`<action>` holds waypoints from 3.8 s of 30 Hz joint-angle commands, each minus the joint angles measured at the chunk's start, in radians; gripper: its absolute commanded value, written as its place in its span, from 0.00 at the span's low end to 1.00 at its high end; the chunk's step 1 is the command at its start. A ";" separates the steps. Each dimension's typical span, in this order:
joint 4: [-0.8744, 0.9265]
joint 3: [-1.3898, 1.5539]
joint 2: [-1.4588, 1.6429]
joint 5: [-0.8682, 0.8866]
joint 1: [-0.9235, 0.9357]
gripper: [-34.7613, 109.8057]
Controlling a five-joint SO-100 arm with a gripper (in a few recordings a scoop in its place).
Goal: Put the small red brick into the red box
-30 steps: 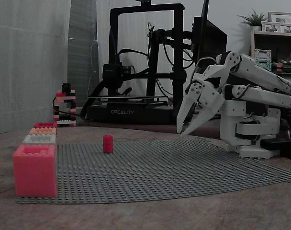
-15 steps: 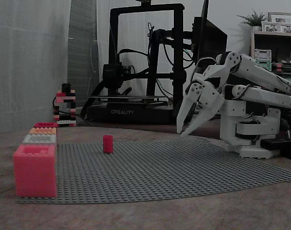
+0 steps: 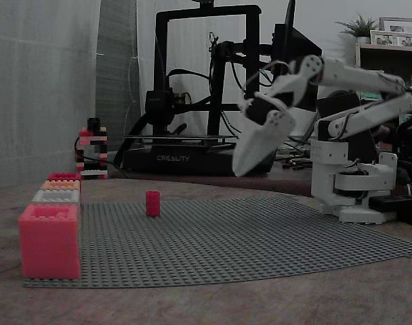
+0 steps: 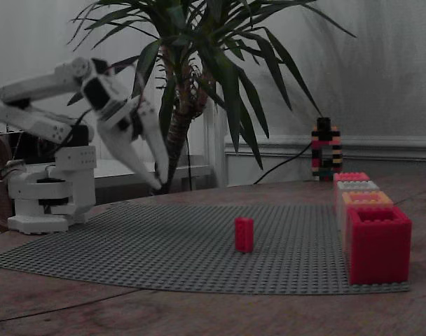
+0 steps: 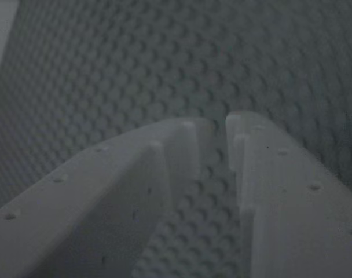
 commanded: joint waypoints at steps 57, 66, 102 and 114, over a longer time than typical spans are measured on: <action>-0.222 -0.911 -1.253 -0.393 0.198 0.40; -0.242 -0.914 -1.266 -0.334 0.187 0.24; -0.634 -1.545 -1.681 0.250 0.270 0.24; -0.641 -1.589 -1.752 0.242 0.235 0.34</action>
